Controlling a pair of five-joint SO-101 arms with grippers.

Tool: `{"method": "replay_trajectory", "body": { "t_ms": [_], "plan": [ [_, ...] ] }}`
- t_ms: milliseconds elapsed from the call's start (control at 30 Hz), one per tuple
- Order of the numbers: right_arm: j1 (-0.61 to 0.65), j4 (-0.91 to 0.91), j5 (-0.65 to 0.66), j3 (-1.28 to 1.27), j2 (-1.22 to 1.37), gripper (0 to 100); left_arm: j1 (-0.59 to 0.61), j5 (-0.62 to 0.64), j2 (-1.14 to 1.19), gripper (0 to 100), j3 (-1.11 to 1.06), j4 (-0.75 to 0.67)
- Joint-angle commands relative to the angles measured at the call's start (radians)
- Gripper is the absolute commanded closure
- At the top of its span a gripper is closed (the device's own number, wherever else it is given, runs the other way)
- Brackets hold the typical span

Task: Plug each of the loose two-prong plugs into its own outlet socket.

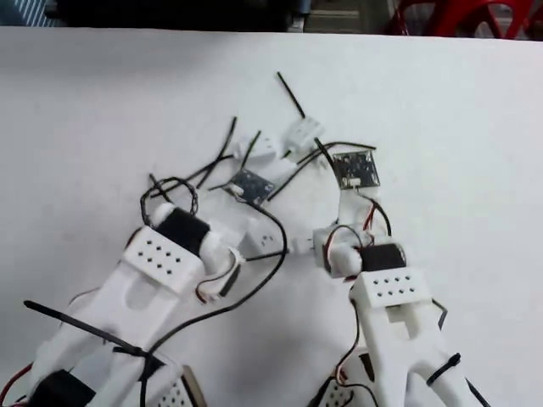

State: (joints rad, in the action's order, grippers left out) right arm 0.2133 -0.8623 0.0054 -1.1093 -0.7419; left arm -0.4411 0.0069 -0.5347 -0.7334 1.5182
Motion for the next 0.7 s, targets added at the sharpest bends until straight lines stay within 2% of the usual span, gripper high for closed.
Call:
{"method": "replay_trajectory", "body": {
  "t_ms": [0,367,500,667],
  "plan": [
    [0.028,0.031,0.005,-0.006,-0.001,98.1,0.013,-0.009,-0.038,95,0.003,-0.015],
    [0.018,0.051,0.014,-0.011,-0.001,98.1,0.013,-0.006,-0.038,95,0.002,-0.011],
    [-0.012,0.041,0.075,-0.011,-0.001,98.1,0.015,-0.005,-0.038,94,0.002,-0.009],
    [-0.015,0.039,0.086,-0.031,-0.001,98.1,0.015,-0.002,-0.038,84,0.002,-0.008]
  ]
}}
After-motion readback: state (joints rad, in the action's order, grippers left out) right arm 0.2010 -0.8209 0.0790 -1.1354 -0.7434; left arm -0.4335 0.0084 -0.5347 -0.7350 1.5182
